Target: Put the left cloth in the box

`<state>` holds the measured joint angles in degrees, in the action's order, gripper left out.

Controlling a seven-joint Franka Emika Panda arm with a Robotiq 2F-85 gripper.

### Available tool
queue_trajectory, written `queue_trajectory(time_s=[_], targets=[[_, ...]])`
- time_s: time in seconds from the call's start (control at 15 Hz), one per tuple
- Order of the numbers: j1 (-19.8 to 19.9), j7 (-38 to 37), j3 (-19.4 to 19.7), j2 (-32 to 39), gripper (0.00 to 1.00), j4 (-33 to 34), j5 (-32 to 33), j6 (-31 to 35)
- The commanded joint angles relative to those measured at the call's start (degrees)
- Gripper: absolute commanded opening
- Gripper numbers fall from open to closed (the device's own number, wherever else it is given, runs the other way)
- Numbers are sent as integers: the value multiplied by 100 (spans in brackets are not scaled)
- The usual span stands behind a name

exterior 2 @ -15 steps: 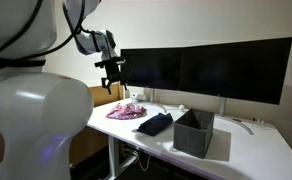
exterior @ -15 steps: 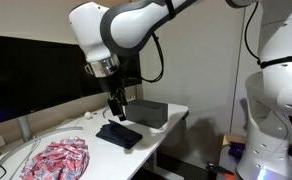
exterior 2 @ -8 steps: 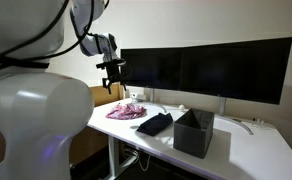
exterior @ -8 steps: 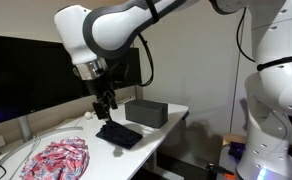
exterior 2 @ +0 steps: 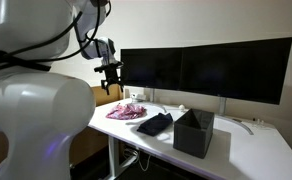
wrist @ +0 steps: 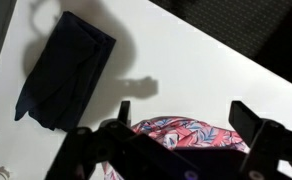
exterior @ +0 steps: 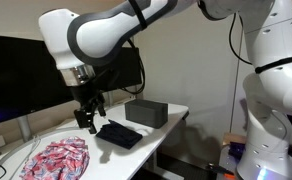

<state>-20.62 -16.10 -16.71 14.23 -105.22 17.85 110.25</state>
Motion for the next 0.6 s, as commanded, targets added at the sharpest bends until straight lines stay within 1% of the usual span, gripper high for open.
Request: queue_trajectory(time_s=[0.0,0.2,0.53], targets=[[-181,-279,118,210,100,175,203,285],[-269,-363,206,381,100,302,251,467],[-369,-442,351,748,100,675,211,439]])
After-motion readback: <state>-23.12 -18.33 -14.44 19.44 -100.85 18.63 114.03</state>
